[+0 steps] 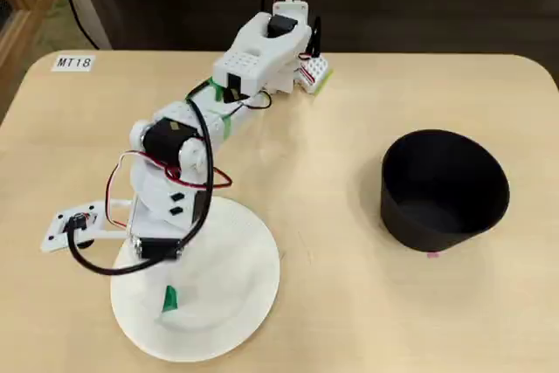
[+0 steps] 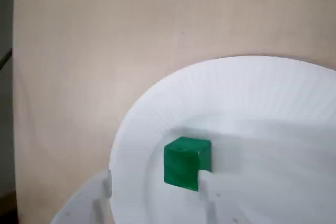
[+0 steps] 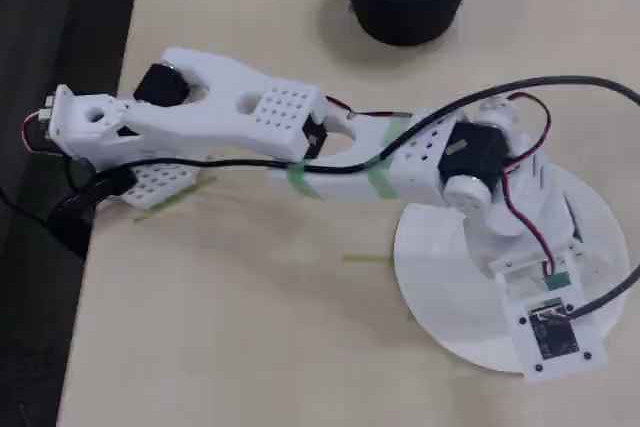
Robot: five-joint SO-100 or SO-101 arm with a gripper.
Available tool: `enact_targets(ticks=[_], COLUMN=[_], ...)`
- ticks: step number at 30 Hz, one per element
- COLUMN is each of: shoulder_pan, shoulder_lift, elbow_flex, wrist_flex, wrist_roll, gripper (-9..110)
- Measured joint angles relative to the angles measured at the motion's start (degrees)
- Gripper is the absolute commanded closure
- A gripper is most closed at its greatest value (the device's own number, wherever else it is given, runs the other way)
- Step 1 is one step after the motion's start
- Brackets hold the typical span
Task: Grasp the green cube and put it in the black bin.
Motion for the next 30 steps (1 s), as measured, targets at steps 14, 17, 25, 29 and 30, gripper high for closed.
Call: enact_targets(ticks=[14, 17, 25, 29, 30], shoulder_pan=[-0.09, -0.09, 0.35, 0.62, 0.70], shoulder_lift=[-2.11, -2.72, -3.69, -3.87, -4.13], elbow_flex=[0.00, 0.00, 0.00, 0.00, 0.00], wrist_flex=[-1.23, -1.49, -1.49, -1.49, -1.49], wrist_roll=[-0.79, -0.79, -0.18, -0.18, -0.18], gripper=[73, 72, 72, 74, 74])
